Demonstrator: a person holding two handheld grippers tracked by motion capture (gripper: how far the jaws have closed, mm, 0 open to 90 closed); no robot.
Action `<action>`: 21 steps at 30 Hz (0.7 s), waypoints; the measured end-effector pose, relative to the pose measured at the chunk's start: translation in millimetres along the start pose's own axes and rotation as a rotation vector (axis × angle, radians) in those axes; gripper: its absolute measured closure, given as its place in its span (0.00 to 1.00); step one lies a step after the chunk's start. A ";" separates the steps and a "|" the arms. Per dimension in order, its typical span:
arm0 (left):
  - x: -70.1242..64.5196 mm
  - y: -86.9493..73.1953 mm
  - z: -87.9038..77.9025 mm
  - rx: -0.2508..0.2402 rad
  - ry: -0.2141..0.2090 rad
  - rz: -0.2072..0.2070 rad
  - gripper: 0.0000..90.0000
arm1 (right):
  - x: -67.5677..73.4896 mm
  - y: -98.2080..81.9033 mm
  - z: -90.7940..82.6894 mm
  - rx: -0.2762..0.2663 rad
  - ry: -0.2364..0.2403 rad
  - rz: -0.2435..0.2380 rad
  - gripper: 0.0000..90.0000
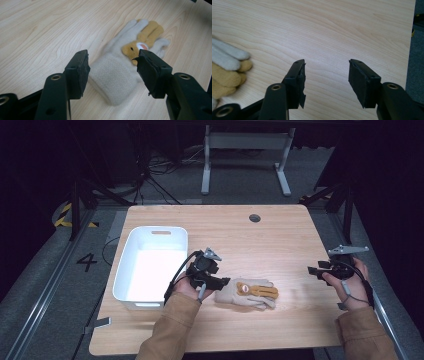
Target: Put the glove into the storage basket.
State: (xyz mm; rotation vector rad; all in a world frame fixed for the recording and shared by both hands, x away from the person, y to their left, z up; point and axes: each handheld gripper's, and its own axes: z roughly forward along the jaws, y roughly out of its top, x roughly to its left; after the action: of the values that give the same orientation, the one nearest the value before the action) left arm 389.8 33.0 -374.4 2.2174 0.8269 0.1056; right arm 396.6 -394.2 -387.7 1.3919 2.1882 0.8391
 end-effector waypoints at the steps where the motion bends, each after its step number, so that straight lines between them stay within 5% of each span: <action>1: 0.1 -0.1 0.2 0.002 -0.003 0.000 0.48 | -1.5 -1.2 2.1 0.004 -0.003 0.002 0.55; 13: -1.5 -1.8 6.3 -0.005 -0.018 0.001 0.42 | -11.9 -14.4 27.2 0.062 -0.005 0.010 0.56; 21: -9.6 2.0 12.8 0.032 -0.015 0.070 0.34 | -13.5 -15.6 29.1 0.057 0.024 0.014 0.55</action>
State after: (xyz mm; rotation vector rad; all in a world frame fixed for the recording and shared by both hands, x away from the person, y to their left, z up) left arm 387.4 18.3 -380.5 2.2746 0.7478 0.1100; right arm 410.1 -403.7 -419.3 1.4333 2.2385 0.8081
